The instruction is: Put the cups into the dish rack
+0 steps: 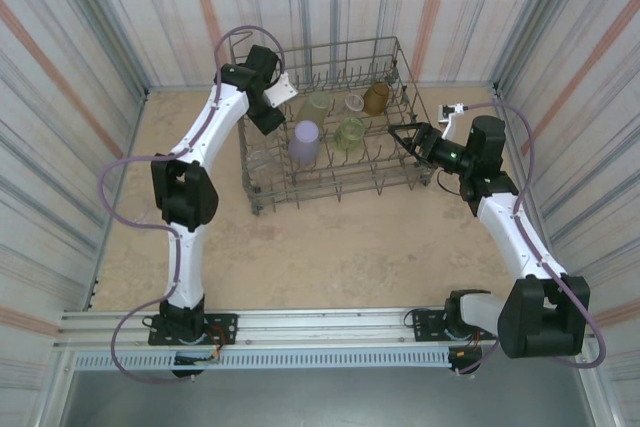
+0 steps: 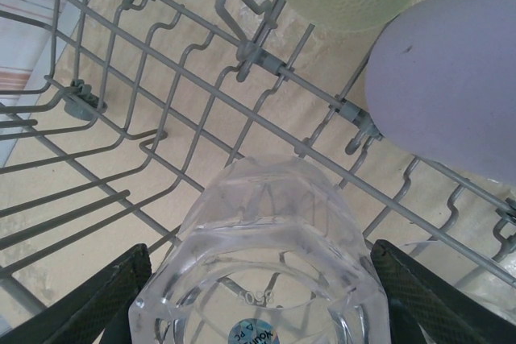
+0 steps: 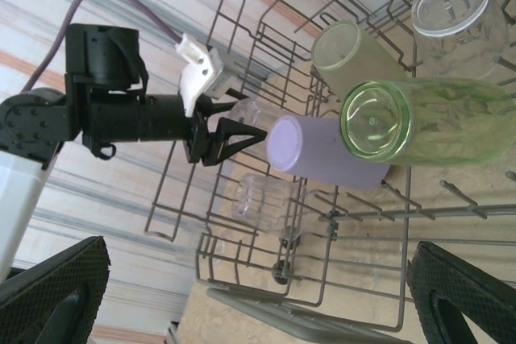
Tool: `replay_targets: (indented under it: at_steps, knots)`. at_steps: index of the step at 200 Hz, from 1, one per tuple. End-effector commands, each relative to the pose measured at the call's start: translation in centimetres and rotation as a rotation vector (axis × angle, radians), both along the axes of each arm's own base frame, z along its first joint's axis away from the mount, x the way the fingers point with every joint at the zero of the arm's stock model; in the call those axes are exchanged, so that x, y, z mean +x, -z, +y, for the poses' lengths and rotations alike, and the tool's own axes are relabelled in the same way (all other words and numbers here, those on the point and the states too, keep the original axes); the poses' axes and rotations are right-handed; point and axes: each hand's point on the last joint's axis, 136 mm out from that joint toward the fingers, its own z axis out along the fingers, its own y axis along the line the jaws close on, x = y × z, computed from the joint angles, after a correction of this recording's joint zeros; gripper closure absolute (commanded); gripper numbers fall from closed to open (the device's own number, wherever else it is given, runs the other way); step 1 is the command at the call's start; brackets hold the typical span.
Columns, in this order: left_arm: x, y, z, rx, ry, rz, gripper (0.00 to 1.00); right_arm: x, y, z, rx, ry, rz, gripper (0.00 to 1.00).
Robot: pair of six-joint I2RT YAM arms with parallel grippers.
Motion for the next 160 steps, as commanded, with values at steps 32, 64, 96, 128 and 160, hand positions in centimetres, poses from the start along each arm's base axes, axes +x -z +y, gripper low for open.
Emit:
replay_targets:
  at_steps: [32,64,96,128,160]
  knots:
    - [0.2,0.2,0.8,-0.019,-0.034,0.006,0.89,0.0,0.2,0.0,0.007,-0.004,-0.008,0.01]
    - [0.3,1.6,1.0,-0.034,-0.065,0.039,0.84,0.0,0.0,0.0,0.003,0.001,-0.012,0.01]
    - [0.3,2.6,1.4,-0.077,-0.106,0.075,0.73,-0.1,0.1,-0.1,0.004,0.005,-0.008,0.01]
    - [0.4,2.7,2.9,-0.064,-0.145,0.074,0.74,-0.1,0.1,-0.1,0.004,0.007,-0.008,0.01]
    - [0.4,1.6,3.4,-0.055,-0.137,0.037,0.77,0.1,0.2,0.0,0.005,0.009,-0.005,0.01]
